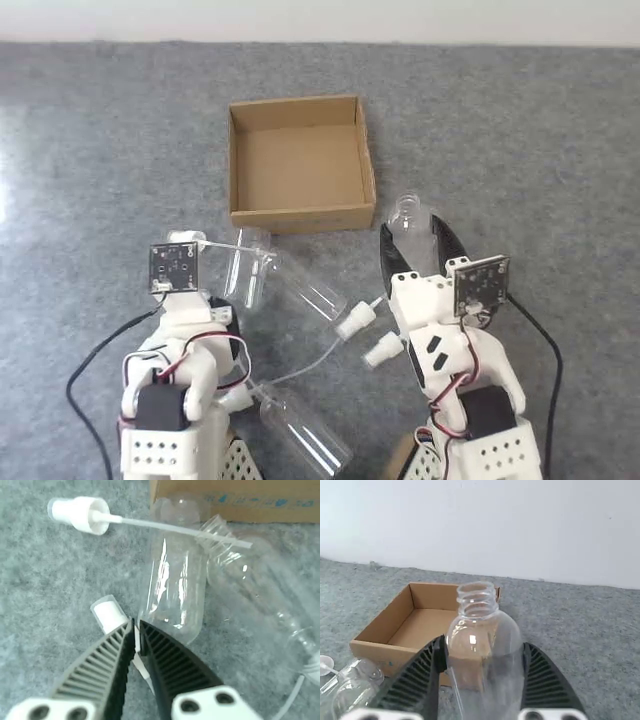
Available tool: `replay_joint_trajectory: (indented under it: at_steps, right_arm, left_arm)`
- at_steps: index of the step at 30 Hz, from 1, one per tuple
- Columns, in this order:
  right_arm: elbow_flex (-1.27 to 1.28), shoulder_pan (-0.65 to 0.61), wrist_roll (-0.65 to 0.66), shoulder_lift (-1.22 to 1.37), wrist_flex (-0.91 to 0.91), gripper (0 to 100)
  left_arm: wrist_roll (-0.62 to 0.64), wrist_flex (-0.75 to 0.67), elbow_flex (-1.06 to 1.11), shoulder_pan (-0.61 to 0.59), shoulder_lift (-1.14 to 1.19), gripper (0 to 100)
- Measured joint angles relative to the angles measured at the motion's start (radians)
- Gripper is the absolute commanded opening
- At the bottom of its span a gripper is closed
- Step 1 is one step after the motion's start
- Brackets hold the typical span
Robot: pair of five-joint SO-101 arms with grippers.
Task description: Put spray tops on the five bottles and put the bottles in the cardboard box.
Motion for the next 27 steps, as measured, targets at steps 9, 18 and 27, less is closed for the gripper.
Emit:
replay_joint_trajectory:
  at_steps: [9,18,27]
  right_arm:
    - [0.023,0.032,0.0,0.0,-0.035,7.2]
    - [0.023,0.034,0.0,0.0,-0.035,7.2]
    - [0.023,0.034,0.0,0.0,-0.035,7.3]
  left_arm:
    - [0.0,0.009,-0.118,-0.006,0.0,1]
    - [-0.002,-0.069,-0.141,-0.178,0.0,2]
    - [-0.176,-0.169,-0.161,-0.256,0.0,3]
